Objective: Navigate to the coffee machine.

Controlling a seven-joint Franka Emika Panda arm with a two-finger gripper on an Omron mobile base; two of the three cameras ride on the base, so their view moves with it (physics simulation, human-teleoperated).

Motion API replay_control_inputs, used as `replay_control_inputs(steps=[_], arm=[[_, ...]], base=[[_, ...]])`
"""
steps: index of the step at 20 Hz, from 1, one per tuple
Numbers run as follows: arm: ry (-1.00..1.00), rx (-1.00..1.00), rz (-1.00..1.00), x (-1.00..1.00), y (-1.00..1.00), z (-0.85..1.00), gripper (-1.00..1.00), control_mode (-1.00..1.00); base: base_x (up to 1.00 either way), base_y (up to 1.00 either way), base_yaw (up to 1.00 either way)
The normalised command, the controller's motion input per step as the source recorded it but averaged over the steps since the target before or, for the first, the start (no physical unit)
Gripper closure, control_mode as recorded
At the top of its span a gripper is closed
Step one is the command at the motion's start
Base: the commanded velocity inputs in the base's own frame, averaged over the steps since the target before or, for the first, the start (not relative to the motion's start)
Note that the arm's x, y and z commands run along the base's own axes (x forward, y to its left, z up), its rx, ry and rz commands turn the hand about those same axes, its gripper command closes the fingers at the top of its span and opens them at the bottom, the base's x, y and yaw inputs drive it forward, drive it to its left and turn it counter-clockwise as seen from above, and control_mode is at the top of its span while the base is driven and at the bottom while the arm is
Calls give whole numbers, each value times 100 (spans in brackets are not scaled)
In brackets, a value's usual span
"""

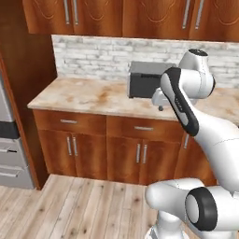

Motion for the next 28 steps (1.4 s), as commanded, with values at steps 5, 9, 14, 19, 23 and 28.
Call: replay_control_inputs(steps=[5,9,14,19,23,28], arm=[[0,0,0,0,0,0,-100,100],[0,0,0,0,0,0,-100,100],[0,0,0,0,0,0,-100,100],[0,0,0,0,0,0,-100,100],[0,0,0,0,0,0,-100,100],[0,0,0,0,0,0,-100,100]], base=[[-3,0,72],[-9,0,77],[-4,0,81],[-3,0,78],[0,0,72],[5,0,68]])
